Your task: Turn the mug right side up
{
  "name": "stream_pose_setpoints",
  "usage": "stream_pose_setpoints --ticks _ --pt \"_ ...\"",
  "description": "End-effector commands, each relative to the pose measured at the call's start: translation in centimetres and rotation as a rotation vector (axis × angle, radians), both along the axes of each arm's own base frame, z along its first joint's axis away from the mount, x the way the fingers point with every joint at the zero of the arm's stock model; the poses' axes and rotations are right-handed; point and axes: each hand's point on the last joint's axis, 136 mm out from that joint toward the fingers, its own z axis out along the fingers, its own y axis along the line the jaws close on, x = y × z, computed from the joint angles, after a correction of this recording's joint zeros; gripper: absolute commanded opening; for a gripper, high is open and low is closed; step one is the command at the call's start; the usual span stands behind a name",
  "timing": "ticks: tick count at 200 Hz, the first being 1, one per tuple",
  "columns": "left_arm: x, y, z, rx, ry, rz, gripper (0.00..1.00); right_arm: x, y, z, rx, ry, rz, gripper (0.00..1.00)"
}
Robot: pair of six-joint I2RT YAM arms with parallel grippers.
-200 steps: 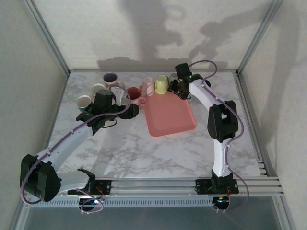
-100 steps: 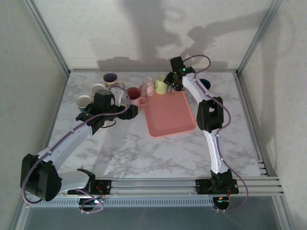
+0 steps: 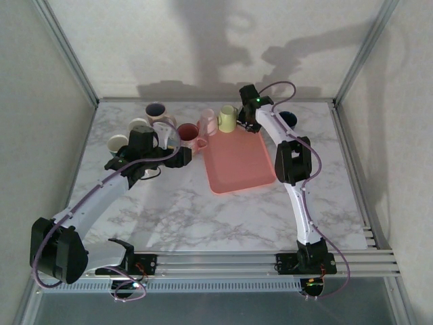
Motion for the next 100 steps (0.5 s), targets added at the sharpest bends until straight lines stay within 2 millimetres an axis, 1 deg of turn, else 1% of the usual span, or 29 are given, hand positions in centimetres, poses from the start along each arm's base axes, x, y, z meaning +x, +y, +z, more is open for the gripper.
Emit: stream_pose_setpoints --ticks 1,26,51,78,88,100 --pt "-0.1 -0.2 -0.4 -0.015 0.002 -0.023 0.83 0.7 -1.2 0.6 -0.093 -0.038 0.057 0.41" --pt "-0.1 -0.2 -0.5 -0.016 0.007 -0.024 0.83 1.5 -0.8 0.6 -0.142 -0.069 0.177 0.41" --pt "-0.1 -0.1 -0.7 -0.013 0.011 -0.023 0.83 1.8 -0.4 0.5 -0.187 -0.089 0.294 0.37" --pt "0.1 -0.2 -0.9 -0.017 0.019 -0.022 0.82 1.9 -0.5 0.3 -0.23 -0.101 0.367 0.28" --pt "0.1 -0.2 -0.9 -0.019 0.02 -0.025 0.82 1.8 -0.5 0.1 -0.238 -0.1 0.382 0.23" --pt "0.2 -0.2 -0.9 -0.016 0.021 -0.025 0.82 1.8 -0.4 0.2 -0.241 -0.103 0.402 0.17"
